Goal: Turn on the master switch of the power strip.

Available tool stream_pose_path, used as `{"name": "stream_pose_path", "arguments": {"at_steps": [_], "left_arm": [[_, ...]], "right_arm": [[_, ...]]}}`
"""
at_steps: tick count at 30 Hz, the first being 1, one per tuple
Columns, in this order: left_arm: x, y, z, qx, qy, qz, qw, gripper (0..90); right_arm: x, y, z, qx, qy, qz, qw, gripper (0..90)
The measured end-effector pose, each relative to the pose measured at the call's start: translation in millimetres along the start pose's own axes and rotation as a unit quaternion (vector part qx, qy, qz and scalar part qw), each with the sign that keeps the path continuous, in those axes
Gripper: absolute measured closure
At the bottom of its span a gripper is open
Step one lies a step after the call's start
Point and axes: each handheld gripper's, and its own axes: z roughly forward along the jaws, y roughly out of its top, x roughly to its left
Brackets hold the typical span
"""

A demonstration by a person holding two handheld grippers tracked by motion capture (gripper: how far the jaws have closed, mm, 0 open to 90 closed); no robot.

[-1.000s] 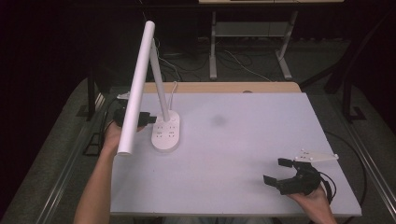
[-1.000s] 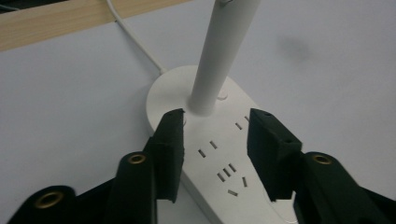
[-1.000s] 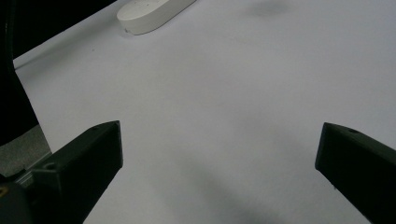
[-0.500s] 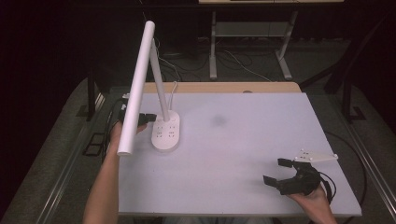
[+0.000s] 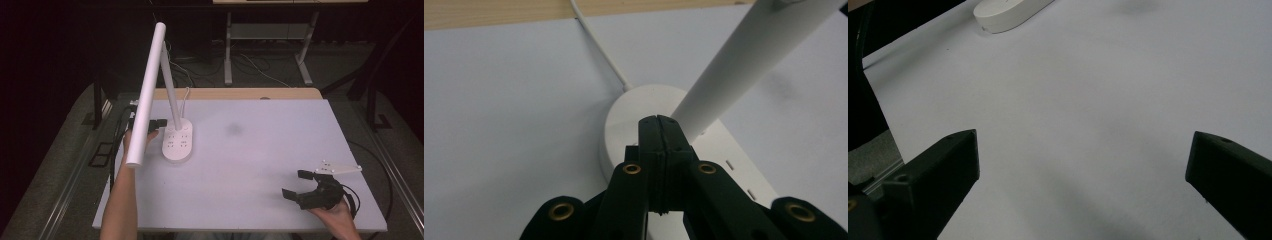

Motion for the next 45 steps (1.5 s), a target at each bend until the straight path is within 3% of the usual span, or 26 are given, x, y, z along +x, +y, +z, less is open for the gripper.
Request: {"name": "stream_pose_path", "arguments": {"at_steps": [5,18,25,28,32,37,40,45], "left_arm": [[3.3,-1.0,5.3,-0.01,-0.004,-0.009,0.9999,89.7],[1.7,-5.6,22.2,0.001,-0.001,-0.012,0.9999,89.7],[4.0,-9.1,23.5,0.009,0.002,-0.011,0.9999,89.7],[5.1,-11.7,24.4,0.009,-0.001,-0.019,0.9998,89.7],[2.5,-11.3,25.8,0.008,0.002,-0.012,0.9999,89.8],[6.6,-11.1,25.2,0.012,-0.003,-0.044,0.999,90.0],[4.8,-11.0,24.6,0.019,0.002,-0.033,0.9993,90.0],[3.1,-10.3,25.5,0.023,0.008,-0.036,0.999,90.0]], "right_arm": [[-0.4,-0.5,-1.0,0.001,0.001,0.0,1.0,0.3],[-1.5,-1.1,-1.4,0.003,-0.001,-0.004,1.0,0.2],[-1.4,-1.3,-0.9,0.004,-0.001,-0.002,1.0,0.2],[-1.4,-1.3,-0.7,0.005,-0.001,-0.003,1.0,0.3],[-1.4,-1.4,-0.5,0.006,-0.001,-0.003,1.0,0.2],[-0.8,-1.1,-0.8,0.008,-0.003,-0.003,1.0,0.2],[-0.6,-1.1,-1.3,0.007,-0.002,-0.004,1.0,0.3],[0.0,-1.1,-1.8,0.007,-0.003,-0.004,1.0,0.2]]}}
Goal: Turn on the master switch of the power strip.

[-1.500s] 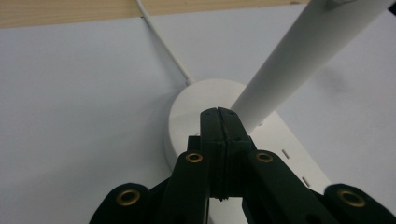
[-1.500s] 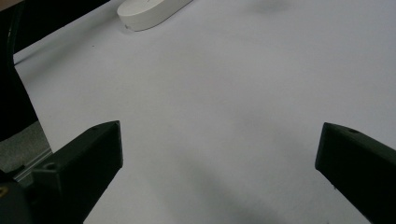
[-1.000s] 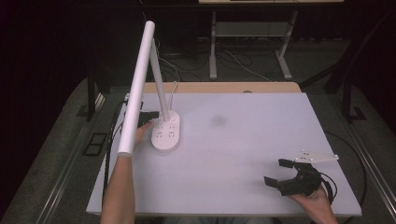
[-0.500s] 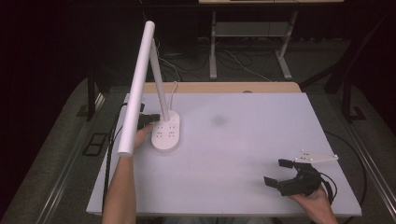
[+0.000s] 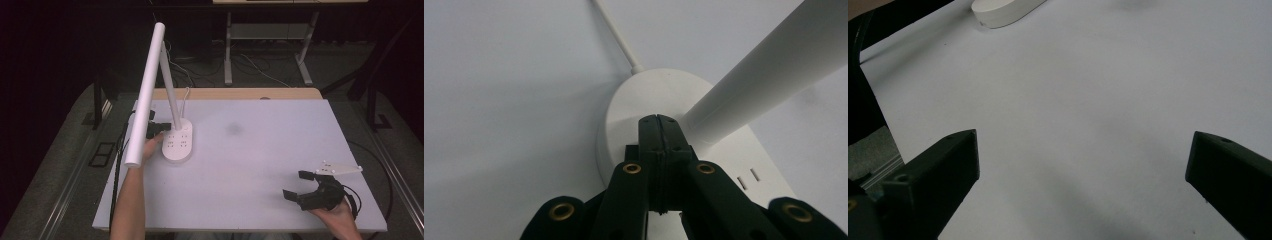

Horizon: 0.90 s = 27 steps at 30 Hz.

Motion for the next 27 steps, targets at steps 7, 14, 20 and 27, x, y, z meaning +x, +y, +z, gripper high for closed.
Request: {"name": "stream_pose_path", "arguments": {"at_steps": [7,14,20,27], "left_arm": [[0.0,1.5,0.3,0.012,0.003,-0.019,0.9997,90.0],[-3.0,3.1,1.0,0.019,0.014,-0.02,0.9995,90.0],[-7.8,8.7,3.9,0.034,0.031,-0.009,0.9989,90.0],[-10.0,7.9,5.1,0.026,0.036,-0.014,0.9989,90.0]], "right_arm": [[-0.2,-0.1,-0.2,0.001,0.001,-0.003,1.0,0.2],[-0.1,-0.1,-0.5,0.001,0.002,-0.005,1.0,0.3],[-0.1,0.1,0.0,0.002,0.002,-0.007,1.0,0.2],[-1.1,-0.3,-1.8,0.0,0.002,-0.008,1.0,0.3]]}}
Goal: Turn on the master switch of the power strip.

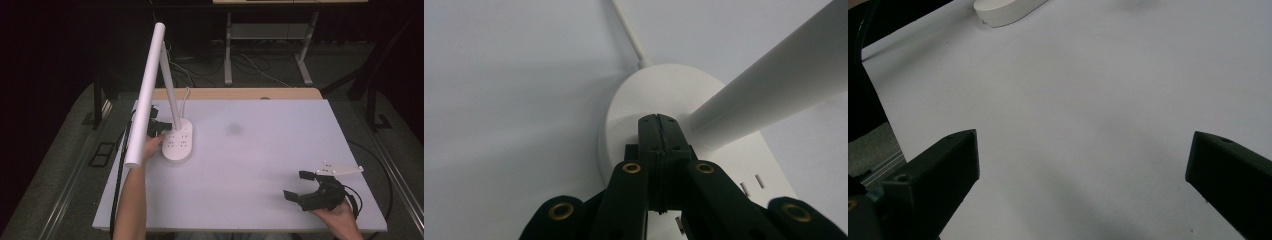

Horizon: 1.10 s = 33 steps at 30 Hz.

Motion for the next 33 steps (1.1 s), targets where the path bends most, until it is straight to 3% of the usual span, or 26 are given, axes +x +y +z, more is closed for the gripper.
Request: {"name": "stream_pose_path", "arguments": {"at_steps": [9,13,20,22,26,33], "left_arm": [[2.1,-3.1,-2.6,-0.014,-0.002,-0.009,0.9999,90.0],[2.8,-6.5,-5.3,-0.031,-0.006,-0.014,0.9994,90.0],[1.9,-12.9,-7.7,-0.046,-0.005,0.002,0.9989,89.8],[-0.1,-14.6,-9.4,-0.054,-0.007,-0.01,0.9985,89.8],[-0.7,-14.3,-14.1,-0.058,-0.007,0.002,0.9983,89.7],[-1.5,-11.8,-28.2,-0.075,-0.011,0.001,0.9971,89.7]], "right_arm": [[0.4,-0.2,0.1,-0.002,0.0,0.001,1.0,0.2],[-0.7,-0.1,1.6,0.001,0.001,0.004,1.0,0.2],[0.0,0.0,2.5,0.002,0.0,0.006,1.0,0.2],[-0.3,-0.2,2.4,0.001,0.0,0.004,1.0,0.2],[-1.4,-0.4,2.4,0.001,-0.002,0.006,1.0,0.2],[-1.3,-0.3,2.6,0.001,-0.001,0.006,1.0,0.2]]}}
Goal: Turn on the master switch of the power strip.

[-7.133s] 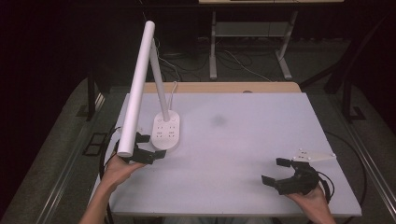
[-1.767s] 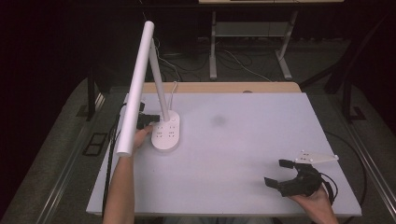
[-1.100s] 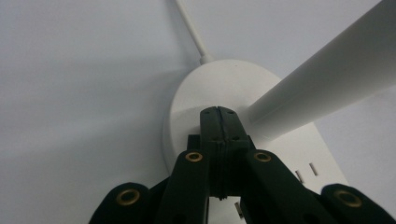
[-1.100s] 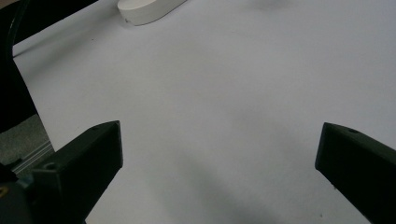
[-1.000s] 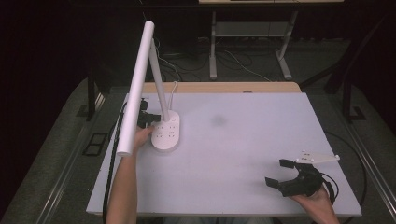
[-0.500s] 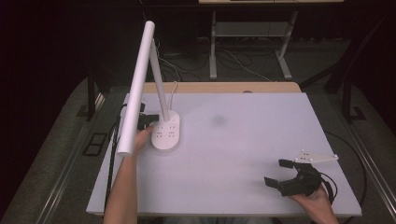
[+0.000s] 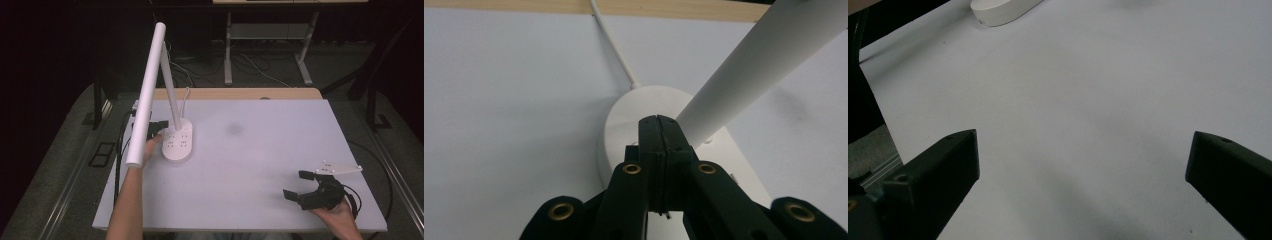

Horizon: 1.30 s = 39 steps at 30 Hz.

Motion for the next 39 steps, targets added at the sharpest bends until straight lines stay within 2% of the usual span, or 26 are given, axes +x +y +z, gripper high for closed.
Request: {"name": "stream_pose_path", "arguments": {"at_steps": [4,9,16,18,21,30,32,34,36,39], "left_arm": [[-2.2,1.3,-8.8,-0.005,0.004,0.02,0.9998,89.7],[-4.7,1.8,-20.1,-0.009,0.003,0.034,0.9994,89.6],[-2.9,-4.6,-35.6,-0.03,0.001,0.021,0.9993,89.6],[-1.3,-6.6,-40.6,-0.033,-0.001,0.023,0.9992,89.6],[-0.8,-10.2,-47.4,-0.044,-0.003,0.014,0.9989,89.4],[-4.1,-21.1,-66.6,-0.064,-0.023,0.003,0.9977,68.7],[-6.4,-23.6,-70.1,-0.063,-0.024,0.005,0.9977,58.3],[-8.3,-26.5,-73.7,-0.057,-0.024,0.019,0.9979,47.3],[-10.5,-30.5,-78.9,-0.061,-0.04,0.02,0.9971,39.8],[-13.4,-34.3,-84.8,-0.063,-0.049,0.029,0.9963,27.4]], "right_arm": [[0.3,-0.1,0.0,0.001,0.0,0.0,1.0,0.2],[0.5,-0.1,0.0,0.002,-0.001,0.002,1.0,0.2],[1.1,-0.4,0.0,0.001,-0.001,0.001,1.0,0.2],[1.3,-0.4,0.0,0.002,-0.001,0.002,1.0,0.2],[1.3,-0.5,0.0,0.001,-0.001,0.002,1.0,0.2],[1.7,-0.8,-0.8,0.0,-0.001,0.003,1.0,0.2],[1.7,-0.8,-0.9,-0.002,-0.001,0.003,1.0,0.2],[2.0,-0.7,-1.0,-0.001,-0.001,0.002,1.0,0.2],[2.3,-0.7,-1.4,-0.002,-0.001,0.0,1.0,0.2],[2.1,-0.7,-1.4,-0.003,-0.001,0.0,1.0,0.2]]}}
